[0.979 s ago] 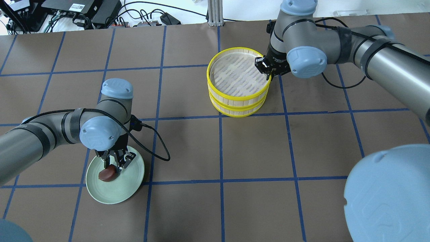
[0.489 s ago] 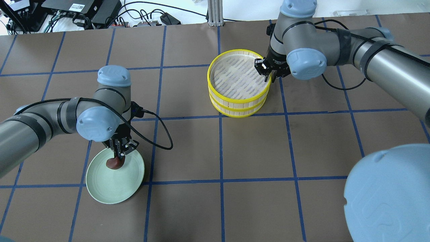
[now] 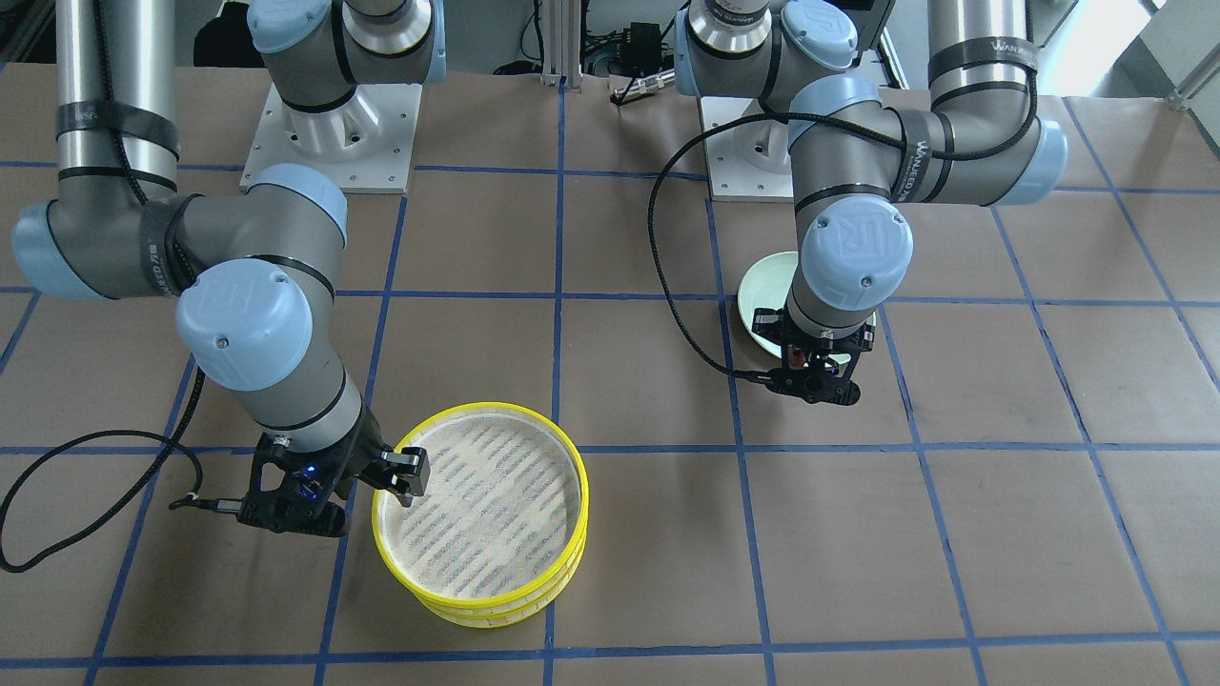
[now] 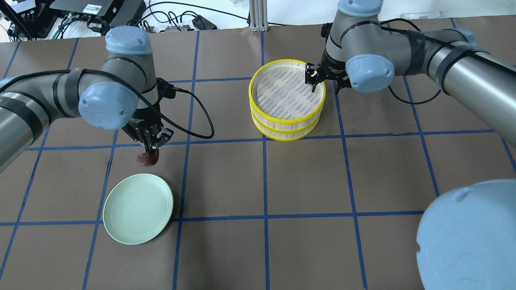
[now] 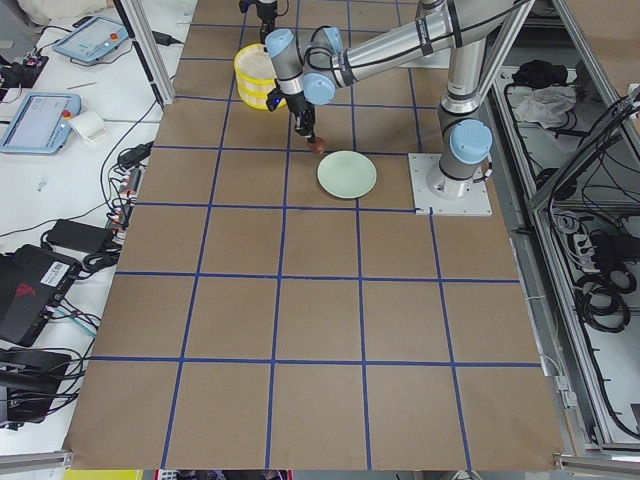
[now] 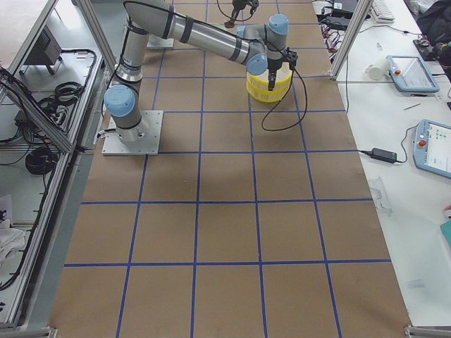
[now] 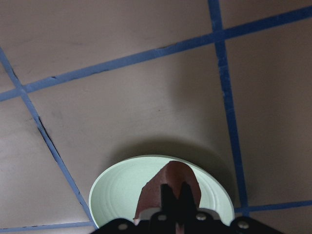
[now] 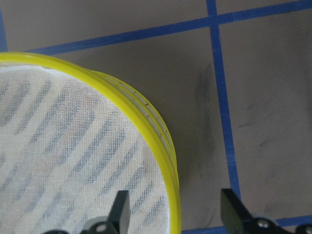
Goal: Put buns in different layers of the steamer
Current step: 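Lift the brown bun and carry it over the top steamer tier with the left gripper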
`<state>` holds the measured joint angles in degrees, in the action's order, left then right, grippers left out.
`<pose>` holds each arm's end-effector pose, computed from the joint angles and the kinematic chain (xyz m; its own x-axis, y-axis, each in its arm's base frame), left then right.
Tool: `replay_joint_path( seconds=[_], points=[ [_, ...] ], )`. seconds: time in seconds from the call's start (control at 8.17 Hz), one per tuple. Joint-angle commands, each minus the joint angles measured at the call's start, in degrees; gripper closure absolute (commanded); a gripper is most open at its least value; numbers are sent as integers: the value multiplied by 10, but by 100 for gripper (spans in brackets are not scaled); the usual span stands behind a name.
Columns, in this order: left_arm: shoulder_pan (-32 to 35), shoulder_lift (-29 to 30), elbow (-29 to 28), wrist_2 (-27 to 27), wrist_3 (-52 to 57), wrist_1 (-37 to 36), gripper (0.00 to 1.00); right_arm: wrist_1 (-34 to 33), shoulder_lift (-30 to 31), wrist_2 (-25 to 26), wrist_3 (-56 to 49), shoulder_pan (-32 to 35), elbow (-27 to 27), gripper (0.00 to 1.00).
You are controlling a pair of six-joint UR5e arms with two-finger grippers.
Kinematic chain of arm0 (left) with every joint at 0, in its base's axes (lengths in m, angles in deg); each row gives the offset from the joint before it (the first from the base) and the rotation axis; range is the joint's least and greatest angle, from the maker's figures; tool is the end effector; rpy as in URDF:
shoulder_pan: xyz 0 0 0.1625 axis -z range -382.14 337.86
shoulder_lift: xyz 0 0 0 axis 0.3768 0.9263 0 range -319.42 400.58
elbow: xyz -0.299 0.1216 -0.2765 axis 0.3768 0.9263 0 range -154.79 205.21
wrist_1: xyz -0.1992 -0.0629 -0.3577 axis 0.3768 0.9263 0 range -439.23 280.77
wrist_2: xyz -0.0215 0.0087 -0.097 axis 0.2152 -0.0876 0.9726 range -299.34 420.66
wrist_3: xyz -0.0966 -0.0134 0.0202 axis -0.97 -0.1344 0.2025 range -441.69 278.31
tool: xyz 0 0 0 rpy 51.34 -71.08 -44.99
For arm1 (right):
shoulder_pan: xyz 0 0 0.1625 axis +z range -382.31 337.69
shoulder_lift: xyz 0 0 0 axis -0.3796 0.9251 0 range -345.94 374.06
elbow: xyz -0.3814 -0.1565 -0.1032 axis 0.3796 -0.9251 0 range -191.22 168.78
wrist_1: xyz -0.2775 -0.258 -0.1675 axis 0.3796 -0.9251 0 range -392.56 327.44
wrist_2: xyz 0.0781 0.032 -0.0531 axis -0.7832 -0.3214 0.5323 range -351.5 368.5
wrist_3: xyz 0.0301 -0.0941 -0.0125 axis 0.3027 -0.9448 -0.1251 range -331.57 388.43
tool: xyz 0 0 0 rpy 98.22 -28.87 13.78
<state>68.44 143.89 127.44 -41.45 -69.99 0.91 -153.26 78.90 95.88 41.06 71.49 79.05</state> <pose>-0.1177 -0.5202 0.2863 -0.9549 0.2604 -0.1429 0.2077 0.9293 0.3055 0.1803 -0.6327 0.2889 -0.9868 0.1485 -0.0644 0.1535 0.9849 -0.0798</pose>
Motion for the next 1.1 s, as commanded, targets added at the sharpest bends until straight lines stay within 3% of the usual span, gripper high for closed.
replay_joint_path(
  seconds=[0.0,0.37,0.61,0.98],
  points=[
    [5,-2,-49,23,-27,10,100,44,56,-2,-15,-7,-8,12],
    [27,-12,-90,54,-86,6,100,248,148,0,-95,-53,-69,2],
    [61,-12,-116,129,-144,-42,100,301,216,-3,-105,-55,-70,0],
    [64,-8,-117,266,-234,-174,100,304,218,-3,-106,-46,-70,0]
  ],
)
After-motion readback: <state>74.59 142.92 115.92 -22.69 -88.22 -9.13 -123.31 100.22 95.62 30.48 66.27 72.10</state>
